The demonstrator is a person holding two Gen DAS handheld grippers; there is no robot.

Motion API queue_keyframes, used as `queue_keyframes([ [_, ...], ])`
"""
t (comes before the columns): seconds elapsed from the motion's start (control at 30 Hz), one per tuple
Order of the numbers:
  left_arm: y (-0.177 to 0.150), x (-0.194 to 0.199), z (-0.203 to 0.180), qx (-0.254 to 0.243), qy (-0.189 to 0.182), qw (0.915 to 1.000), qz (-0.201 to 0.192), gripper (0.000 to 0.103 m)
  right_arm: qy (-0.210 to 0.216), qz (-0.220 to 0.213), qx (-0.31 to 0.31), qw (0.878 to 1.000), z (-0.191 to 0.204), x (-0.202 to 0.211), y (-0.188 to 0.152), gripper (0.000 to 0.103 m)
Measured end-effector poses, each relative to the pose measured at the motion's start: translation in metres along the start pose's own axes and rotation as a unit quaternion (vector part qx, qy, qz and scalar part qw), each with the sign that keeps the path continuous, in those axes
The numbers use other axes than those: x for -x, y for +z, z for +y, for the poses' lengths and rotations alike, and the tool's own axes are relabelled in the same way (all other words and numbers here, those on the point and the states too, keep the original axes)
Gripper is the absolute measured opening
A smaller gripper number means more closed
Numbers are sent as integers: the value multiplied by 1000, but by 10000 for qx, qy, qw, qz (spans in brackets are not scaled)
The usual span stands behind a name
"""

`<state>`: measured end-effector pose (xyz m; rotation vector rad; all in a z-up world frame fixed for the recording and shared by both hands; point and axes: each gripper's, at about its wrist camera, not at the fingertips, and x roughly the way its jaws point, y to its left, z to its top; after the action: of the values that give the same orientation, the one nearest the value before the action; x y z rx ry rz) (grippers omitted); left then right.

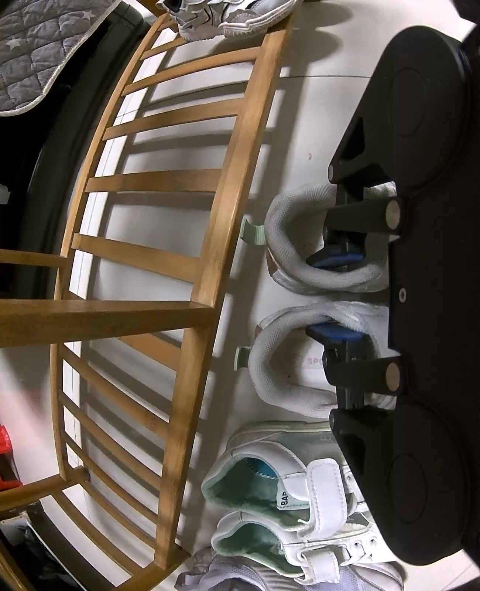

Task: Organize scattered shoes
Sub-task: 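Lift the brown-tabbed pair onto the shelf beside the black-lined pair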

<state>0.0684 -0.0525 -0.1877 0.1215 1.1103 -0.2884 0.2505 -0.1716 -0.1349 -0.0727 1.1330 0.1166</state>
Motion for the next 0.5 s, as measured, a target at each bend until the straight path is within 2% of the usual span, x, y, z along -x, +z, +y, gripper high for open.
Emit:
queue_keyframes([
  [0.03,0,0,0,4,-3,10000,0,102,15,-11,-10,10000,-1,1,0,24],
  [0.1,0,0,1,18,-10,10000,0,102,45,-36,-27,10000,-3,3,-1,23],
  [0.5,-1,1,2,-18,10,10000,-10,102,82,-214,-240,9994,-23,20,-10,23],
])
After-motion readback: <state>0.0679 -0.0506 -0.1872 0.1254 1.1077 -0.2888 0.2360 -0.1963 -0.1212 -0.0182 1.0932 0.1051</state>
